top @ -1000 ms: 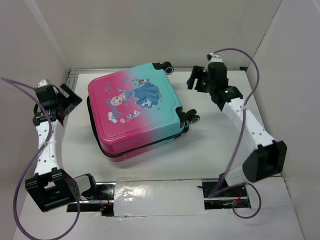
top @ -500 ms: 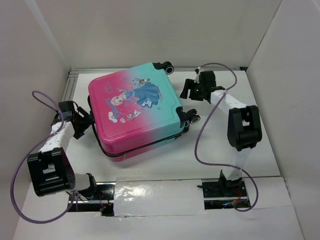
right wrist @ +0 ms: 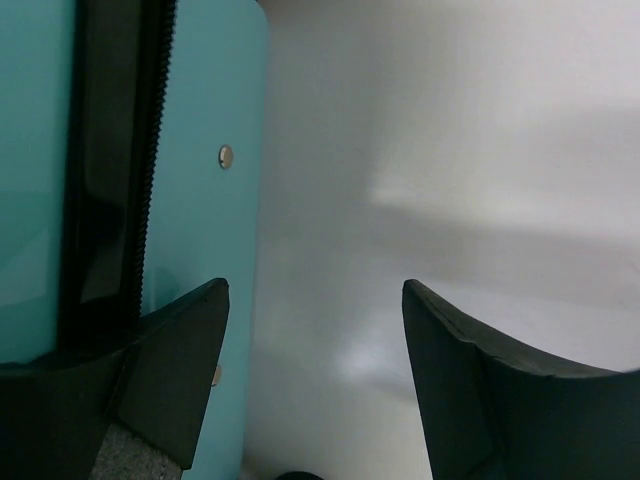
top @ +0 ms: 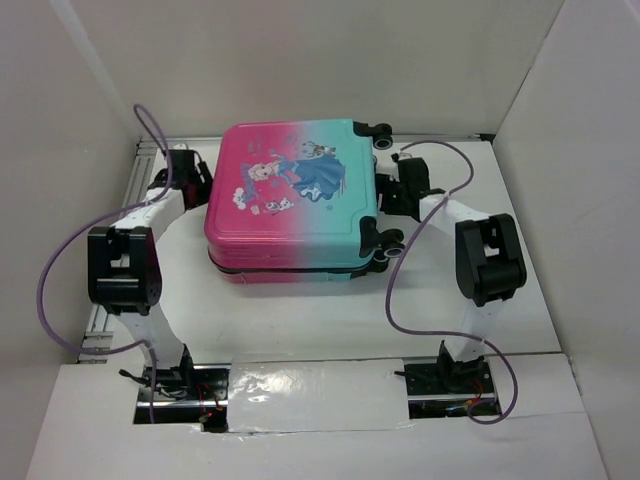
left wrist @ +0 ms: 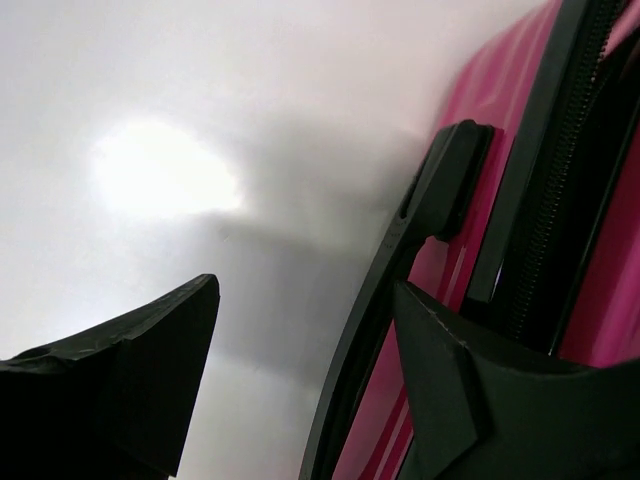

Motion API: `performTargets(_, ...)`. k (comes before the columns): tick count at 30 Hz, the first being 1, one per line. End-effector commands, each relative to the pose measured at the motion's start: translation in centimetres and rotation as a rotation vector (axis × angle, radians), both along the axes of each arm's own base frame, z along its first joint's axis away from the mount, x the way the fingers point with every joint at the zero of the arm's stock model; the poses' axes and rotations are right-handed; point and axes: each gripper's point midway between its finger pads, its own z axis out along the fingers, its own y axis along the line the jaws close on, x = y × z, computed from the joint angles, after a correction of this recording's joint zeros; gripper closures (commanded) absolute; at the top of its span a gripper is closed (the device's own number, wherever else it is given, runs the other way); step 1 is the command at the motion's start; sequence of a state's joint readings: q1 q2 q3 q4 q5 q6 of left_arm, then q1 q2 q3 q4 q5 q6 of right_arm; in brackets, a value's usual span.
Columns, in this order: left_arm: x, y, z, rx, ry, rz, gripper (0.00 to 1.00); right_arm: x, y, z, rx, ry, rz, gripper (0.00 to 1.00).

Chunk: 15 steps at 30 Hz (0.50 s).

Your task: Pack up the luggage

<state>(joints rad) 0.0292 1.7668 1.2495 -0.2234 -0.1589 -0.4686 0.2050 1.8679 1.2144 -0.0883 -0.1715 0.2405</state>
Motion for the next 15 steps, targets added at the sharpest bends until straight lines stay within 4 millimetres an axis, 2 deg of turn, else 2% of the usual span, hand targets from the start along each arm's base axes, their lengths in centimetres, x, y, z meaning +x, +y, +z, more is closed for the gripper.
performTargets(1, -1.8, -18.3, -2.5, -0.211, 0.077, -0.488, 0.17, -3.5, 4.6, 2.2, 0.092, -0.023, 0.092, 0.22)
performTargets(2, -1.2, -19.3, -1.9, -0.211, 0.059, -0.507, 0.17, -4.1, 4.3, 2.1, 0.088, -0.01, 0.077, 0.22)
performTargets(3, -1.2, -19.6, -2.8, -0.202, 0.082, -0.508, 0.17, -4.1, 3.7, 2.2, 0.067, -0.02, 0.051, 0.21)
performTargets(4, -1.1, -20.1, -2.4, -0.202, 0.074, -0.518, 0.17, -4.7, 2.8, 1.7, 0.065, 0.003, 0.022, 0.21)
performTargets(5, -1.0, -20.8, -2.7, -0.21, 0.068, -0.535, 0.17, -4.7, 2.1, 2.7, 0.07, -0.018, 0.007, 0.21)
performTargets(9, -1.4, -20.9, -2.9, -0.232, 0.089, -0.522, 0.17, -4.9, 0.0, 3.3, 0.075, -0.011, -0.034, 0.19)
performTargets(10, -1.6, -20.7, -2.4, -0.225, 0.079, -0.517, 0.17, -4.4, 0.3, 4.4, 0.086, -0.023, -0.025, 0.19)
performTargets(11, -1.6, -20.6, -1.3, -0.226, 0.056, -0.505, 0.17, -4.1, 0.0, 4.5, 0.09, -0.016, -0.03, 0.19)
performTargets(12, -2.1, -20.4, -1.0, -0.225, 0.06, -0.504, 0.16, -4.0, 0.0, 4.9, 0.089, -0.009, -0.03, 0.19)
performTargets(13, -2.0, -20.4, -0.1, -0.226, 0.04, -0.507, 0.16, -3.0, 0.2, 6.2, 0.087, -0.039, -0.022, 0.19)
performTargets(14, -2.3, -20.7, 0.4, -0.22, 0.029, -0.512, 0.16, -2.5, 0.2, 6.6, 0.082, -0.042, -0.029, 0.19)
performTargets(15, -2.3, -20.7, 2.1, -0.222, -0.009, -0.517, 0.16, -2.5, 0.7, 7.4, 0.083, -0.045, -0.017, 0.19)
